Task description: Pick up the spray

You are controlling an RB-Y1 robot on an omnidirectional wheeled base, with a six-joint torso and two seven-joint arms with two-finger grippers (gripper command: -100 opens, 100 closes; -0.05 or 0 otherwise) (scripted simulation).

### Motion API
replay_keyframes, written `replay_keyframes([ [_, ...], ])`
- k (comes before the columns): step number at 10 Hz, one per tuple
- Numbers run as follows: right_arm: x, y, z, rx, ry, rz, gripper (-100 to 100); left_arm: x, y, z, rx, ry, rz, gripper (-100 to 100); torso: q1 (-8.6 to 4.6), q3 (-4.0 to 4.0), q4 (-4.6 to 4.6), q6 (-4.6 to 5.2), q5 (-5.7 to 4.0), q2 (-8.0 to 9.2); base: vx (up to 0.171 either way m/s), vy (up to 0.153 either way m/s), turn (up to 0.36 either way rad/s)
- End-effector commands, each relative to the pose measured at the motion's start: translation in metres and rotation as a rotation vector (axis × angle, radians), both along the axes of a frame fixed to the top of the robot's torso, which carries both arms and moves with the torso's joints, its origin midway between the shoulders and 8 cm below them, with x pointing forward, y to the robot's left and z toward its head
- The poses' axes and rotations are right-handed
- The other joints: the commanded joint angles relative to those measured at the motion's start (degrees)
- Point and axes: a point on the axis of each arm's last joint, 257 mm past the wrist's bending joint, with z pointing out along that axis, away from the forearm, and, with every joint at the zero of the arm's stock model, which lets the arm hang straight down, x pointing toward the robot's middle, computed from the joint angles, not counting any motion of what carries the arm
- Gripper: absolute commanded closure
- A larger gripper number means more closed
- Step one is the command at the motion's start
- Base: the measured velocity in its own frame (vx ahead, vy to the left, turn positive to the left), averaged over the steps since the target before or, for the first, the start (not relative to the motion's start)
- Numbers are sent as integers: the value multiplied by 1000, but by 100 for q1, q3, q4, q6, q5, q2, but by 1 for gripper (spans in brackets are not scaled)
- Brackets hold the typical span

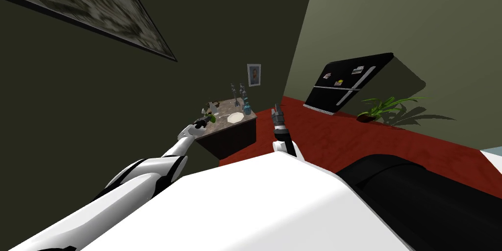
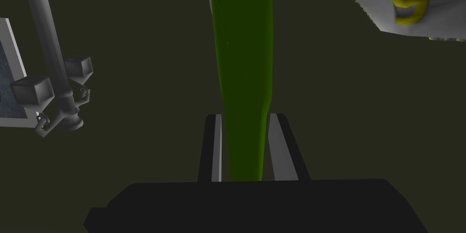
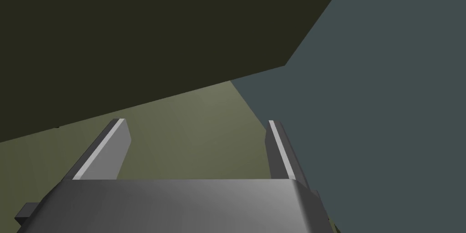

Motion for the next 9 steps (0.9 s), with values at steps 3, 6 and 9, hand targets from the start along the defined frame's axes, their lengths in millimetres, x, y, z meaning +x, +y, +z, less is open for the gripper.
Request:
replay_keyframes([
  [3,0,0,0,0,0,0,0,23,6,46,20,-27,29,100,-7,17,11,7,-6,27,-122,23,-94],
  [6,0,0,0,0,0,0,0,33,7,70,28,-41,44,100,-5,-1,1,-4,-2,-3,-53,13,-24],
  [9,0,0,0,0,0,0,0,42,9,95,35,-56,59,100,-9,12,8,-1,-4,17,-94,17,-76],
])
